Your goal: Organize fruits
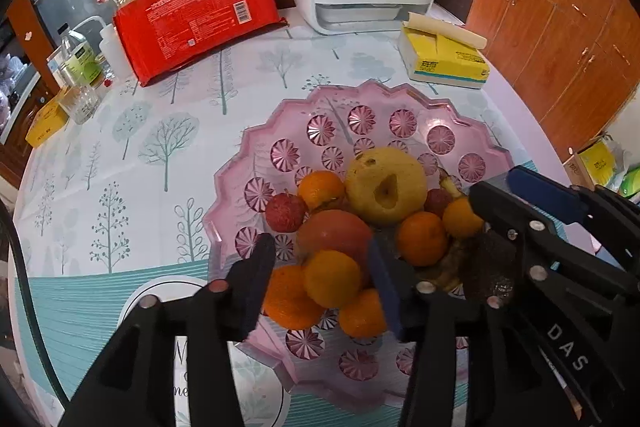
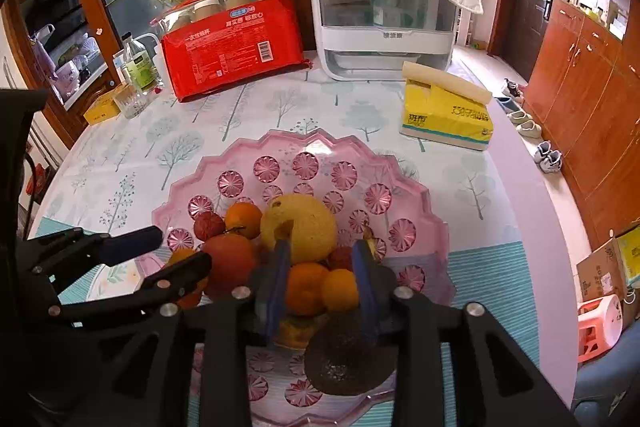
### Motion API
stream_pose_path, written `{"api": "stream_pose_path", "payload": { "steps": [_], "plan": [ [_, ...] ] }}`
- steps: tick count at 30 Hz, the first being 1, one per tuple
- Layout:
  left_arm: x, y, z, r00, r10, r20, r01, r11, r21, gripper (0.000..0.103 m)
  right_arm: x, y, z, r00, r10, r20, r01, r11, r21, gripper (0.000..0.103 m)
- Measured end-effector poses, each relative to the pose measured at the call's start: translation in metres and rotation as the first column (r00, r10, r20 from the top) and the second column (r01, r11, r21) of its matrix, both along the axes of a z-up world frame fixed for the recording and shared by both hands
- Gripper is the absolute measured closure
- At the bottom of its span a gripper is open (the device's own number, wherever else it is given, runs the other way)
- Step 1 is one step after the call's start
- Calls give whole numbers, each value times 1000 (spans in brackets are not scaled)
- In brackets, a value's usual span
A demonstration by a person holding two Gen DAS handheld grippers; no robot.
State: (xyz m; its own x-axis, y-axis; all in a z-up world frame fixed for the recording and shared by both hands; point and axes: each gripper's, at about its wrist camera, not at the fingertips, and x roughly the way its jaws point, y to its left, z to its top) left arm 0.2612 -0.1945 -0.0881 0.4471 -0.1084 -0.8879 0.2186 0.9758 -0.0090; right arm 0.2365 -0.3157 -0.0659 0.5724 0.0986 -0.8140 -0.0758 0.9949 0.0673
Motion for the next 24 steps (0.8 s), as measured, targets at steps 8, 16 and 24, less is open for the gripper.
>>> {"api": "stream_pose_path", "payload": {
  "steps": [8,16,24],
  "plan": [
    [-1,20,0,997,72,-19,-73,997,-36,22,-2,-6,-2,1000,-19,-12,19,1000,19,66],
    [-16,25,9,995,96,-6,-96,994,-49,19,-10,-3,3,1000,-14,-3,14,1000,20,66],
    [-40,31,24,995,95,35,-95,995,-20,18,-28,3,13,1000,-10,17,10,1000,23,66]
  ]
}}
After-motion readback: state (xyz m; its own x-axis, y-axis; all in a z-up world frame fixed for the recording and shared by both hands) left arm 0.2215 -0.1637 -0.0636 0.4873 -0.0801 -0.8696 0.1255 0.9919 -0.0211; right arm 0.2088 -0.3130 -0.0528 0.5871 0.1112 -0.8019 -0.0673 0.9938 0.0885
